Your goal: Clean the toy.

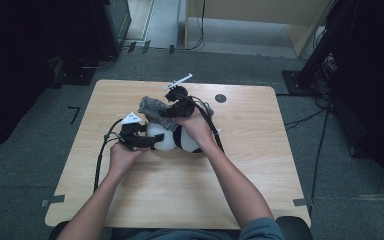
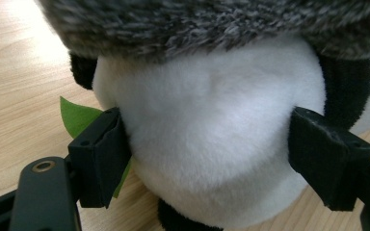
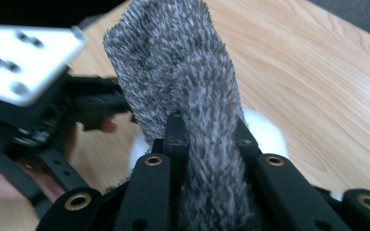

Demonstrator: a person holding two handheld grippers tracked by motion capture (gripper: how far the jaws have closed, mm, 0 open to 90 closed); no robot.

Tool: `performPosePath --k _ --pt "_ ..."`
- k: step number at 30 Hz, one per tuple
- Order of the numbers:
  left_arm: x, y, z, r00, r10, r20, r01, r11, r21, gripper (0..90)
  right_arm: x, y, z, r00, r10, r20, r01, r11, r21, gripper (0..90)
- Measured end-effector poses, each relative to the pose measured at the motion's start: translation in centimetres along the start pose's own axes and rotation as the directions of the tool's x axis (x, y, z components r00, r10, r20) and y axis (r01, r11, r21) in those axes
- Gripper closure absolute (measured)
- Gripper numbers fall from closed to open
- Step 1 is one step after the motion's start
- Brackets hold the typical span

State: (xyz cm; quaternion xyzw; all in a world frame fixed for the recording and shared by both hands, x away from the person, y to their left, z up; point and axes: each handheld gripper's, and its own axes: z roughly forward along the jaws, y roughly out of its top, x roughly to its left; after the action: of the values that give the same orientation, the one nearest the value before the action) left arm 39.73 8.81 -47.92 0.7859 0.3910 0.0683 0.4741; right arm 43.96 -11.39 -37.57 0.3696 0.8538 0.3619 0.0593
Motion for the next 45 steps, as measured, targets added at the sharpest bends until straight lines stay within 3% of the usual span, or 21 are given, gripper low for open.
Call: performPosePath --k 7,20,29,38,45 --pt "0.0 -0.1 0.0 1.0 0.002 0.0 -0.002 1.0 -0.006 19.3 -0.9 -1.2 -0.6 0.9998 0.021 0.007 -0.021 1.0 -0.01 75.5" --pt "0.1 -0.2 0.1 1.0 -0.008 0.005 0.008 0.9998 -0.018 19.4 -3.3 -2.8 -4.0 0.9959 0.052 0.074 -0.048 0.997 -0.055 75.0" --pt "0.1 -0.3 0.1 1.0 -0.006 0.006 0.006 0.9998 -0.019 19.3 -5.0 -4.3 -6.3 0.9918 0.084 0.096 -0.076 0.994 -0.083 74.3" --pt "0.2 -0.3 0.1 0.9998 -0.014 0.011 0.014 0.9996 -0.024 19.1 -6.6 -6.6 -9.1 0.9849 0.112 0.132 -0.099 0.989 -0.107 74.4" --pt "0.2 -0.3 0.1 0.9999 -0.01 0.011 0.01 0.9997 -0.02 19.4 -7.5 -7.8 -10.3 0.9785 0.122 0.166 -0.107 0.989 -0.1 75.1"
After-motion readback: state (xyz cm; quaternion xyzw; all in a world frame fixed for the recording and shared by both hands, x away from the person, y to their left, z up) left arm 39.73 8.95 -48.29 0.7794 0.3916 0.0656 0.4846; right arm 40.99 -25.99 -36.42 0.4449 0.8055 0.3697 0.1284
